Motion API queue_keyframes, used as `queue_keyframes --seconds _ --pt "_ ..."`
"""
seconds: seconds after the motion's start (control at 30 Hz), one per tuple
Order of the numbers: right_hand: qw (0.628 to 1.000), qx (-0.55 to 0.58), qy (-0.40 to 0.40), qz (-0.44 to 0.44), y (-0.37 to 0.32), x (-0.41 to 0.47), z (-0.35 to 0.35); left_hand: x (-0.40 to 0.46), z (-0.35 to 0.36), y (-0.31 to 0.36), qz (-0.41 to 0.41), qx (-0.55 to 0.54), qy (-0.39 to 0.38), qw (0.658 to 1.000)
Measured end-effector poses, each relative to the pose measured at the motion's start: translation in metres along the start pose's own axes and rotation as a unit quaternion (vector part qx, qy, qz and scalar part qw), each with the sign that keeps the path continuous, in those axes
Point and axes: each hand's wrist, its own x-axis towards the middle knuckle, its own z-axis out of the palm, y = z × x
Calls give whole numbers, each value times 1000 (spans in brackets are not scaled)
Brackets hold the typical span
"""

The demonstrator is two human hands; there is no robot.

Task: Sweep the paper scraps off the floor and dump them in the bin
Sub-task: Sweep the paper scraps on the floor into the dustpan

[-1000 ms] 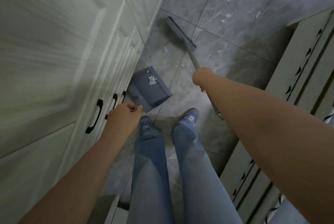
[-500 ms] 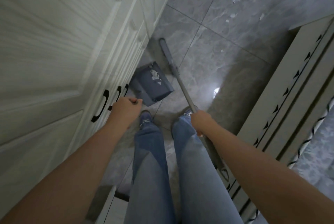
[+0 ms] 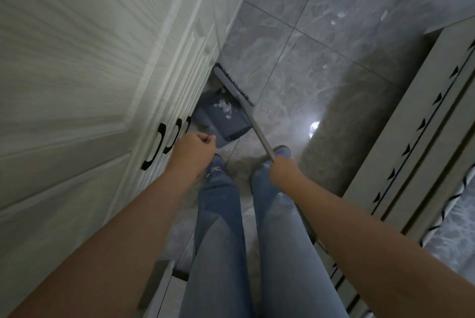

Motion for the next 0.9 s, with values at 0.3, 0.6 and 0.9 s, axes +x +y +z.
queue_keyframes --seconds 0.3,0.6,0.9 --pt "998 14 60 -4 1 -7 -37 1 8 -1 9 -5 -5 1000" --pt "991 -135 -18 -9 6 -10 -31 11 6 -9 -19 -27 -10 999" --pt "998 17 -53 25 40 -20 4 8 -1 -8 -44 -25 -67 996"
